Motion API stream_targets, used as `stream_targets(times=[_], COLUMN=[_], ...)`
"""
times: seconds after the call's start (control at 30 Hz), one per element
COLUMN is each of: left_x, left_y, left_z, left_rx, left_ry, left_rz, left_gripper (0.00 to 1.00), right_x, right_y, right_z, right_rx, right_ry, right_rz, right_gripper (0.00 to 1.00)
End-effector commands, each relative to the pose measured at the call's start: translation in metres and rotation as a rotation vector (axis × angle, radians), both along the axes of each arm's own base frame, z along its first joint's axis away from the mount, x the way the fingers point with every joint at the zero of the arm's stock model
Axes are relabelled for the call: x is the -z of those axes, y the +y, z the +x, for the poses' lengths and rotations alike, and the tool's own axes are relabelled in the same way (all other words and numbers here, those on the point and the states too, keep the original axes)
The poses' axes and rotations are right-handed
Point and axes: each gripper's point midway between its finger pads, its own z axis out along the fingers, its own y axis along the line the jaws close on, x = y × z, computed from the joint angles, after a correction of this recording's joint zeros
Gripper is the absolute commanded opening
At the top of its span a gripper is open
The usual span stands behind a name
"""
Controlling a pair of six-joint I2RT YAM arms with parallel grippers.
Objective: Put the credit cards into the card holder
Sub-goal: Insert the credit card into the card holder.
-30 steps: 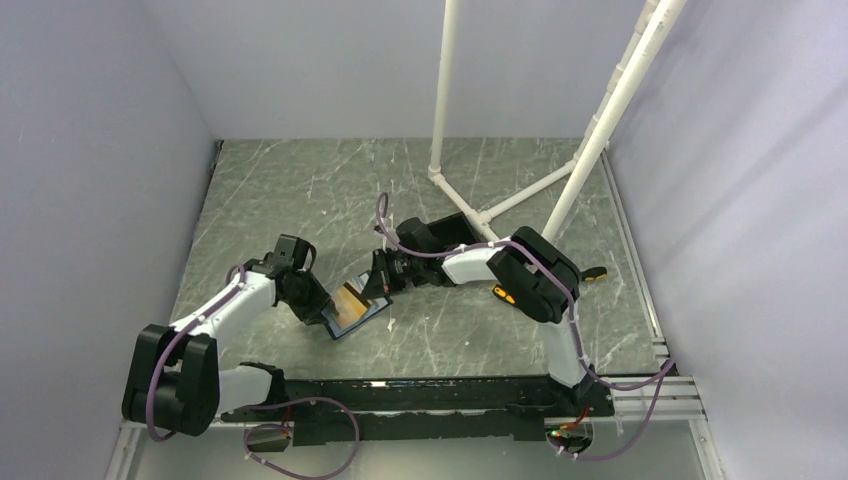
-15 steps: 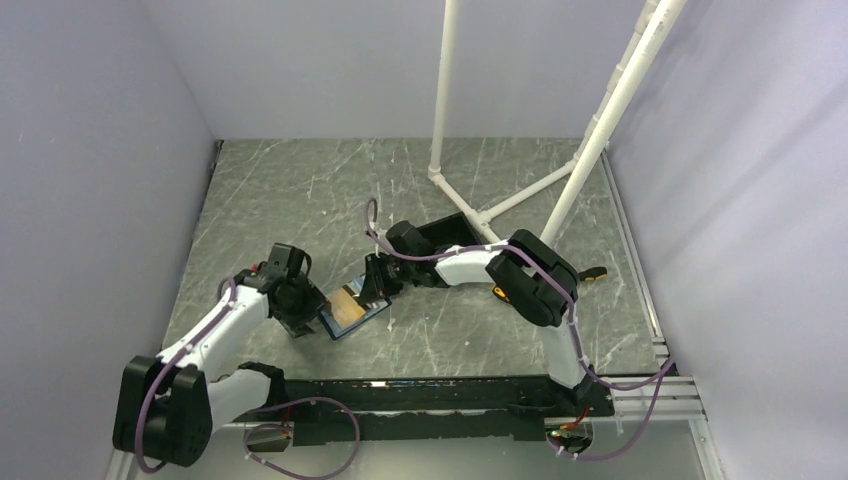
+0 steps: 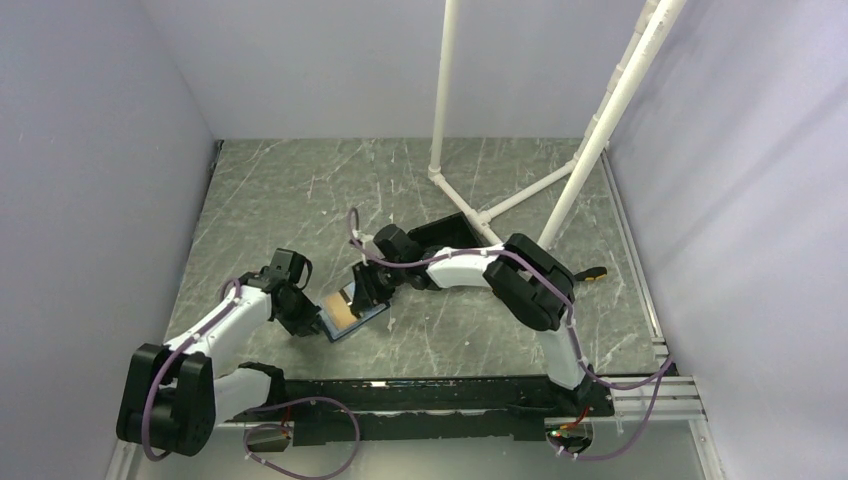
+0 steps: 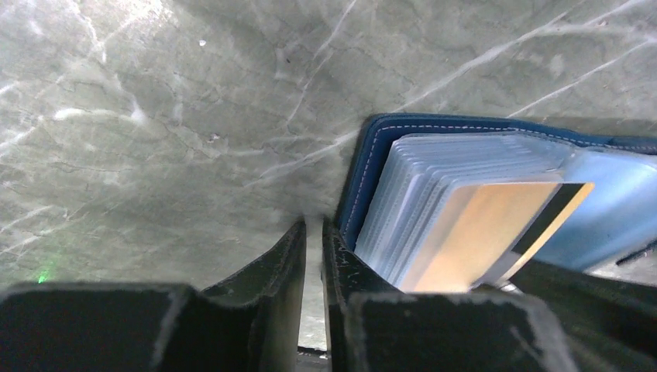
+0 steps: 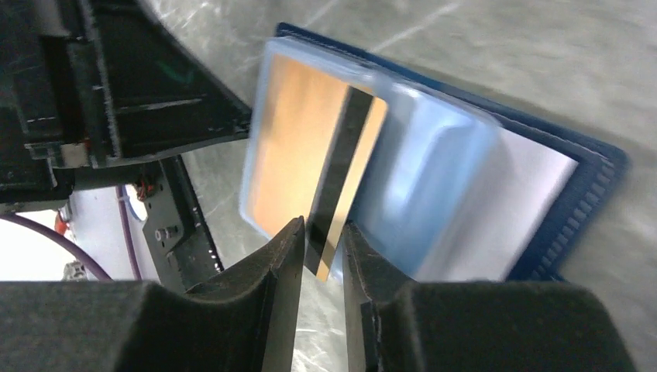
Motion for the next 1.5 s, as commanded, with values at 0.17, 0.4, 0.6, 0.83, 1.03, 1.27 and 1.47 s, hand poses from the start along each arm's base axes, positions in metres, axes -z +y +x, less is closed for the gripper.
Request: stream_targets(times=[0.17,0.4,0.6,0.83,1.03,1.27,1.47], left_x=[-0.004,-0.012,-0.016,-0.008,0.002,0.004,-0.006], left_y=[-0.013,-0.006,-0.003,0.002,0.000,-0.006,-0.004], left_z=[0.011,0.001,-0.002,0.003,0.004,0.014,0.005], left_rx=[0.031,0.023,0.001,0.025,0.044,0.063,0.005], left_ry=[-0.056,-0.040,-0.040,0.002,0.021,0.001,0.010], left_rz=[-0.066,-0.041,-0.054,-0.026,-0.033,-0.054,-0.065], left_gripper=[0.17,0.30,0.35,0.28,0.29,0.29,0.40], right_x=[-0.035,-0.025,-0.042,-0.035,-0.031,-0.053,-0.059], right_y=[0.044,0.009,-0.005,0.009,0.026,0.049,0.023], right_z=[-0.033,-0.009,0.000,0.008,0.016,0.002,0.019], right_rx=[-0.180,-0.094,-0.078,-0.102,-0.121,-0.200,-0.092], right_ry=[-0.100,-0.148,-0.187,-0.123,-0.108,-0.050,-0.074], right_rz=[0.061,-0.097,-0.114,-0.033,-0.003,0.118,0.046], right_gripper=[0.35,0.50,0.57,0.65,0.70,0.69,0.69])
